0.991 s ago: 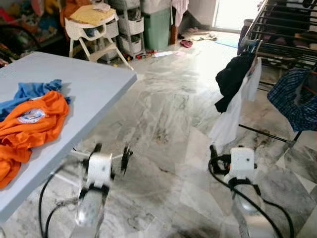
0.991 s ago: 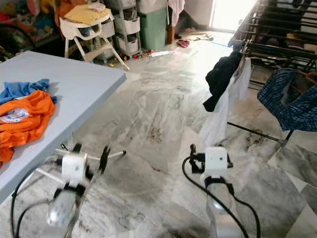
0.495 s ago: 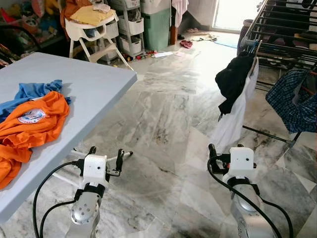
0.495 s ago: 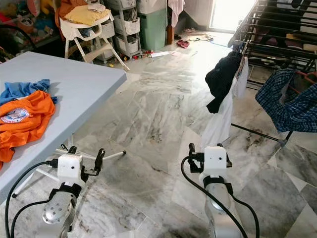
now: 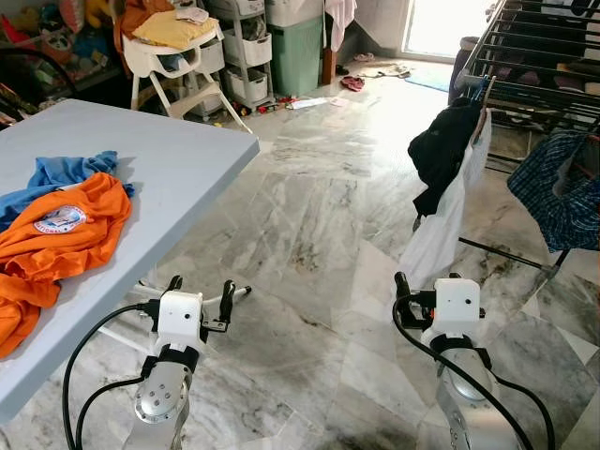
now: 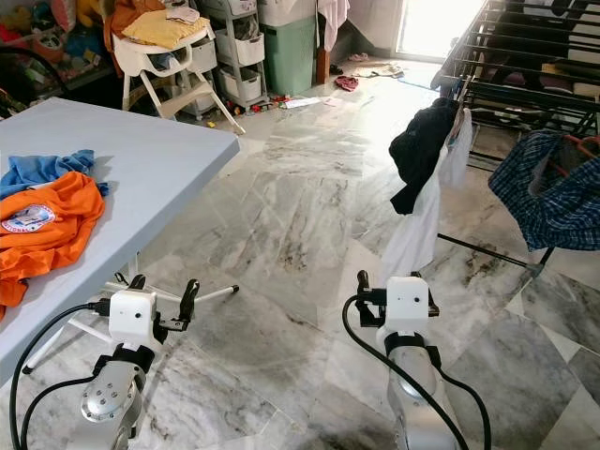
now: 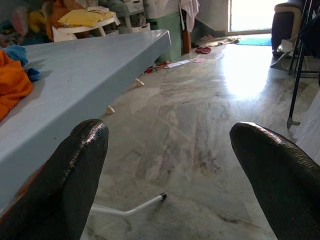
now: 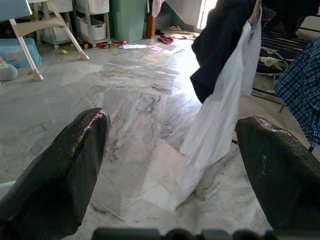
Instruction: Hang hanger
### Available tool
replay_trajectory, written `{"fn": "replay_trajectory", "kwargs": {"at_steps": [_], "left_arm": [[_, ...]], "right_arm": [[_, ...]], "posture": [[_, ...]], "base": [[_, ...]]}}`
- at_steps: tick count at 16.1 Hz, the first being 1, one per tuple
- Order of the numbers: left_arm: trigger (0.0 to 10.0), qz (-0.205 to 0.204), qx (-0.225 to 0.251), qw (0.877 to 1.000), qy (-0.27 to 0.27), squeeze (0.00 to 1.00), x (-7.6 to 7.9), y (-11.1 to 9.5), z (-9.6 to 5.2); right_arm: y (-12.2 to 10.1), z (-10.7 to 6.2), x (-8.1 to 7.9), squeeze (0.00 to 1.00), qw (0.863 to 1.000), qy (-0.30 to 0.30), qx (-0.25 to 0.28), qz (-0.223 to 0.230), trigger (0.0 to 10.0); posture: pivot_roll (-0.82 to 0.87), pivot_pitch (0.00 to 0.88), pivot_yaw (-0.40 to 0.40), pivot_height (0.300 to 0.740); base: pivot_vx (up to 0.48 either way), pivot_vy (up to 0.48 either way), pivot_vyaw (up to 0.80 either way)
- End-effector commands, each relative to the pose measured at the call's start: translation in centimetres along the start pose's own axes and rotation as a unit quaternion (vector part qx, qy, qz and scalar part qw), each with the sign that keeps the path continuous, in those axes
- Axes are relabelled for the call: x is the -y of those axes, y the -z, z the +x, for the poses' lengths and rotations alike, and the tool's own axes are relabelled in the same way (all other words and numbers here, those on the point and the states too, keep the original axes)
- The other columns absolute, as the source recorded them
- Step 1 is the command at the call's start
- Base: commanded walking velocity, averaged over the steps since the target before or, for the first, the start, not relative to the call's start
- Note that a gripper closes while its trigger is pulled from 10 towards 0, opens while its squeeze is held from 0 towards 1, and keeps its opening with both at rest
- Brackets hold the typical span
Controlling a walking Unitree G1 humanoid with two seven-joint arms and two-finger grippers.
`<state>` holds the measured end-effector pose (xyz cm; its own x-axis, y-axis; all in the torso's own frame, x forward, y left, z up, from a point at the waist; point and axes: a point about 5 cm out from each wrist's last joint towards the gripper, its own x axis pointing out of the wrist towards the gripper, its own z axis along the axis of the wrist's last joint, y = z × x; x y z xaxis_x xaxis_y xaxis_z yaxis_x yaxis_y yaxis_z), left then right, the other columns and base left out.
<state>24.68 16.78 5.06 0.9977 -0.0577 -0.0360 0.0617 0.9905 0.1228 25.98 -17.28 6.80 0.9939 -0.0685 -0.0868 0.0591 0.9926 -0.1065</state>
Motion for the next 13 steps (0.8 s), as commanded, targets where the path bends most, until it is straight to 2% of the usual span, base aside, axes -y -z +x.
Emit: {"fn": "replay_trajectory", "kwargs": {"at_steps": [1, 7, 9, 12, 13], "left_arm": [[10.0, 0.003, -0.002, 1.000, -0.010, 0.00, -0.6, 0.0, 0.0], [10.0, 0.002, -0.004, 1.000, -0.010, 0.00, -0.6, 0.0, 0.0], [10.0, 0.006, -0.020, 1.000, -0.008, 0.00, -0.7, 1.0, -0.5], [10.0, 0.007, -0.028, 1.000, -0.006, 0.00, -0.6, 1.4, -0.6], [10.0, 0.009, -0.037, 0.999, -0.005, 0.00, -0.6, 1.8, -0.4]], "right_arm": [[-0.4, 0.2, 0.0, 0.00, 1.000, 0.005, 0.005, 0.004, 10.0], [-0.3, 0.1, 0.0, 0.00, 1.000, 0.005, 0.003, 0.003, 10.0], [0.2, -0.1, -0.1, 0.00, 1.000, -0.004, -0.001, -0.008, 10.0], [0.5, -0.3, -0.1, 0.00, 1.000, -0.007, -0.008, -0.010, 10.0], [1.4, -0.5, 0.0, 0.00, 1.000, -0.010, -0.025, -0.006, 10.0]], "posture": [[-0.12, 0.000, 0.073, 0.740], [-0.12, 0.000, 0.073, 0.740], [-0.11, 0.000, 0.073, 0.740], [-0.12, 0.000, 0.070, 0.740], [-0.13, 0.000, 0.073, 0.740]], "base": [[0.000, 0.000, 0.00], [0.000, 0.000, 0.00], [0.000, 0.000, 0.00], [0.000, 0.000, 0.00], [0.000, 0.000, 0.00]]}}
